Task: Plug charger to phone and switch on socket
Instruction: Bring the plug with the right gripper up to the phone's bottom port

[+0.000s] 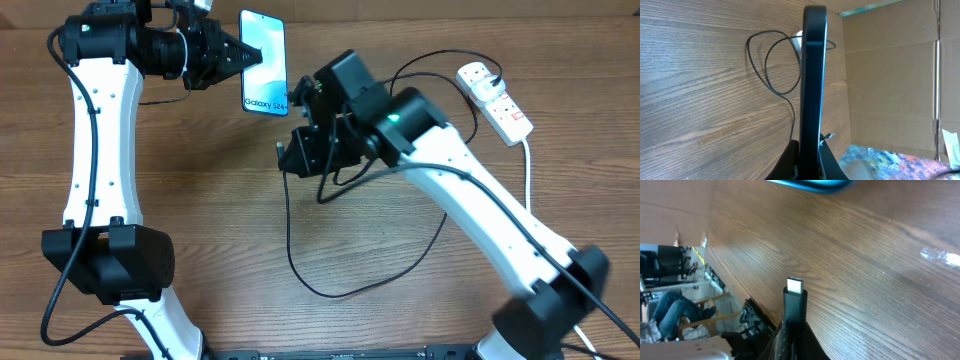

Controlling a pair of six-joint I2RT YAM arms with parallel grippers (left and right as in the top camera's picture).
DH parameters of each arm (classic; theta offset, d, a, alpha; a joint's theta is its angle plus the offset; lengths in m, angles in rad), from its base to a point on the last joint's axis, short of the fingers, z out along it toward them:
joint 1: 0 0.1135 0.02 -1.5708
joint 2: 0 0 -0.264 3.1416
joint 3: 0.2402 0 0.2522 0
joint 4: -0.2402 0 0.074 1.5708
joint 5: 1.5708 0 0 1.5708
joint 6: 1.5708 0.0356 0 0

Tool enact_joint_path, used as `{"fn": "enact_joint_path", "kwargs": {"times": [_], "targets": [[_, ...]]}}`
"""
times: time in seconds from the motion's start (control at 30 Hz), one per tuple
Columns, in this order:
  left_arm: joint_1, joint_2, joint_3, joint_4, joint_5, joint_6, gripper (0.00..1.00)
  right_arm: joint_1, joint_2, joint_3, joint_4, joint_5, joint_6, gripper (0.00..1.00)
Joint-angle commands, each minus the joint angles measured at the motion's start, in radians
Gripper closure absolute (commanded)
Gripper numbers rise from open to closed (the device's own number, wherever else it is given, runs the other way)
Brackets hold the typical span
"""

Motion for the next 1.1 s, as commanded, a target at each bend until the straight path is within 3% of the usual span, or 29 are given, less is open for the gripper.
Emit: {"fn": "enact_joint_path", "kwargs": {"times": [0.0, 0.6, 1.07], "targets": [[-0.005, -0.012, 0.002, 0.002, 0.064, 0.034, 0.96, -0.003, -0.106, 0.016, 0.010, 0.029, 0.001, 0.96], [-0.023, -0.012, 0.002, -0.044, 0.254, 0.038, 0.96, -0.003, -0.123, 0.016, 0.058, 0.042, 0.095, 0.96], [-0.023, -0.012, 0.002, -0.039, 0.253, 0.045, 0.96, 0.009, -0.123, 0.016, 0.064, 0.082, 0.185, 0.96]]}}
